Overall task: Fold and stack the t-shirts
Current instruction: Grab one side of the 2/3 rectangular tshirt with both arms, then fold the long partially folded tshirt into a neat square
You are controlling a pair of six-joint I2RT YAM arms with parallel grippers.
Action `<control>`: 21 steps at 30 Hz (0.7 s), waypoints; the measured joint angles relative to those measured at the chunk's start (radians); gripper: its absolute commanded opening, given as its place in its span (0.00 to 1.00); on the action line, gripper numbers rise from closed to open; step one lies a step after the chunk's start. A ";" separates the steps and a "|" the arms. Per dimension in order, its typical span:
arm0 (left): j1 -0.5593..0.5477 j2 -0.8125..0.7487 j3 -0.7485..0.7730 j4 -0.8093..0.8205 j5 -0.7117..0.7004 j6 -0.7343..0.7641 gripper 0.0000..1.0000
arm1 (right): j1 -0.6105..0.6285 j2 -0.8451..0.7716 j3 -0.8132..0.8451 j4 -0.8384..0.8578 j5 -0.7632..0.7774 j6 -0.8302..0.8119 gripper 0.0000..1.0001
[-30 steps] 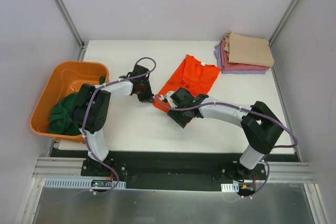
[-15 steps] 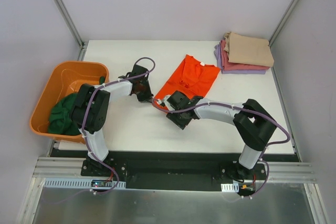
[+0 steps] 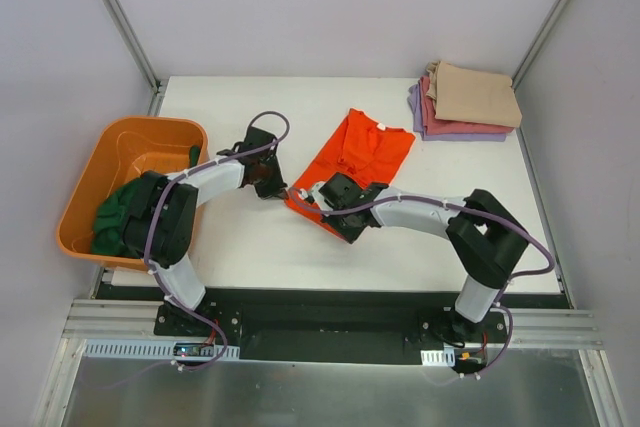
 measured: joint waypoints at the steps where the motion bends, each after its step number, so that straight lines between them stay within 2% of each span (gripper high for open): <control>1: 0.000 -0.015 -0.008 -0.001 -0.003 0.000 0.00 | 0.000 -0.006 -0.005 0.002 -0.029 0.000 0.01; 8: 0.000 -0.215 -0.090 -0.035 -0.057 -0.015 0.00 | 0.016 -0.116 -0.027 0.012 -0.304 0.032 0.01; 15: 0.000 -0.542 -0.161 -0.122 -0.207 -0.045 0.00 | 0.022 -0.262 -0.027 0.128 -0.653 0.150 0.01; 21: 0.000 -0.813 -0.208 -0.169 -0.274 -0.048 0.00 | 0.033 -0.317 -0.035 0.238 -0.844 0.248 0.01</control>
